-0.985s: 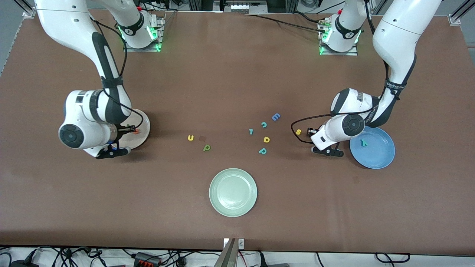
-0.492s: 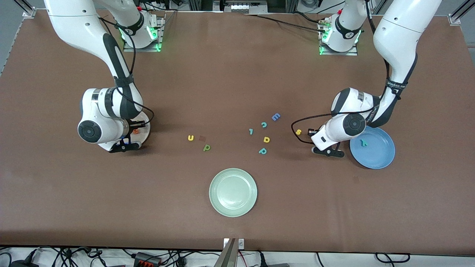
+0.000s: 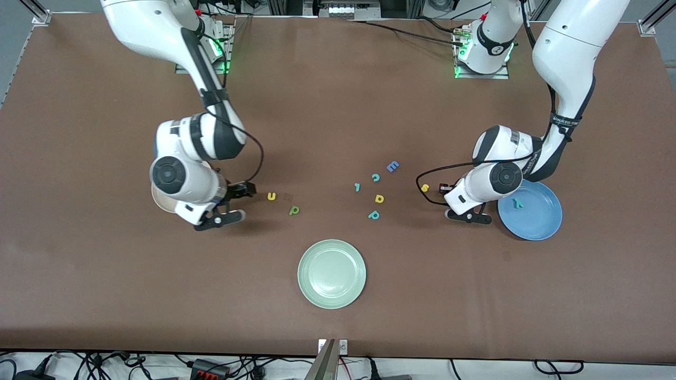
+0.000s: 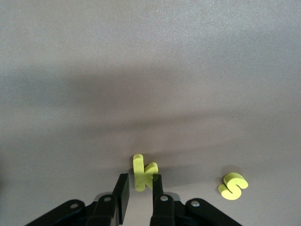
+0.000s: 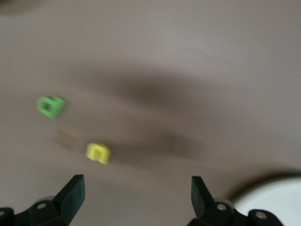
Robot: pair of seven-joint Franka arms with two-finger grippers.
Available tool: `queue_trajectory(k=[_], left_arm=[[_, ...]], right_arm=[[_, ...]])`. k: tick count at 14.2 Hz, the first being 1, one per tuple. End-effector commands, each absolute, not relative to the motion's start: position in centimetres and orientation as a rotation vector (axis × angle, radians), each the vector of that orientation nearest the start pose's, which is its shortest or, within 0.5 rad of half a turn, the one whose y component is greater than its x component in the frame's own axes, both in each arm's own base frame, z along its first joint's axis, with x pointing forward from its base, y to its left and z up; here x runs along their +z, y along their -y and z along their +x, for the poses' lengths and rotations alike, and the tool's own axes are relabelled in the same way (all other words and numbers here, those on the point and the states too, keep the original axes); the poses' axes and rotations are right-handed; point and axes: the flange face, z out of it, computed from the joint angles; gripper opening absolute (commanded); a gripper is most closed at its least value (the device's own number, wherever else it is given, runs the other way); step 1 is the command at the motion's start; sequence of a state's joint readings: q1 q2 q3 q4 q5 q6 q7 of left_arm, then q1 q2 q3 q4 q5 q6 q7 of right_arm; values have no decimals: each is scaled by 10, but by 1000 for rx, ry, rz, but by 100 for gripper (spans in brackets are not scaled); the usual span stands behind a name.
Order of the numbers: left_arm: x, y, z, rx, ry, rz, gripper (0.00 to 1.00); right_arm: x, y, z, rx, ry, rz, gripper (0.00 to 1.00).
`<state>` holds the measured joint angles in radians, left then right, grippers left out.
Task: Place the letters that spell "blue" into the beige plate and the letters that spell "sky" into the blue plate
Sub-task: 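Reach the green d with the right gripper while the left gripper lifts the k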
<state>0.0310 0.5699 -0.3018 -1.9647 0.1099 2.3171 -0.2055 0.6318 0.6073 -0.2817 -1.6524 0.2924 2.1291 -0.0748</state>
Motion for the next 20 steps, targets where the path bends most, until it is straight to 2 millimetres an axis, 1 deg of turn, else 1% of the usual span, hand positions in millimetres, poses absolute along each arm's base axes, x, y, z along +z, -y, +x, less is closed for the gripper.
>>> queue_trajectory(k=[1,2,3,4,5,6,7,8,9,10,11,13,14,16,18,19,20], left_arm=[[172,154,574,313,-188,-3155,30],[171,154,574,315,-187,-3155,31],[171,155,573,315,-190,-3154,31],[170,155,573,315,-190,-3154,31],[166,156,572,325,-192,-3155,32],[164,156,572,330,-192,-3155,34],[164,155,572,327,-189,-3156,36],[164,155,572,327,-189,-3156,40],[164,155,572,327,-189,-3156,49],[164,155,572,330,-189,-3155,54],[164,155,572,330,-189,-3155,56],[164,155,572,330,-189,-3155,59],[164,155,572,330,-189,-3155,59],[164,154,572,330,-187,-3156,58],[164,155,573,325,-191,-3157,56],[165,157,575,298,-193,-3164,56],[167,160,576,273,-199,-3170,56]], right_arm=[[229,-303,627,120,457,-3049,95],[218,-316,621,112,373,-3066,94],[212,-321,620,98,264,-3083,91],[207,-326,617,99,121,-3100,90],[206,-337,612,104,26,-3107,87],[206,-351,608,94,-43,-3108,87],[209,-359,613,71,-96,-3102,84],[205,-363,615,71,-171,-3102,81],[202,-368,612,75,-242,-3099,78],[198,-382,602,81,-314,-3101,75],[191,-391,596,86,-363,-3105,74],[185,-393,597,53,-382,-3096,71],[180,-392,598,42,-388,-3093,66],[176,-391,599,46,-396,-3090,61],[180,-386,604,39,-427,-3082,60],[186,-389,608,21,-447,-3070,60],[186,-390,608,19,-460,-3068,60]])
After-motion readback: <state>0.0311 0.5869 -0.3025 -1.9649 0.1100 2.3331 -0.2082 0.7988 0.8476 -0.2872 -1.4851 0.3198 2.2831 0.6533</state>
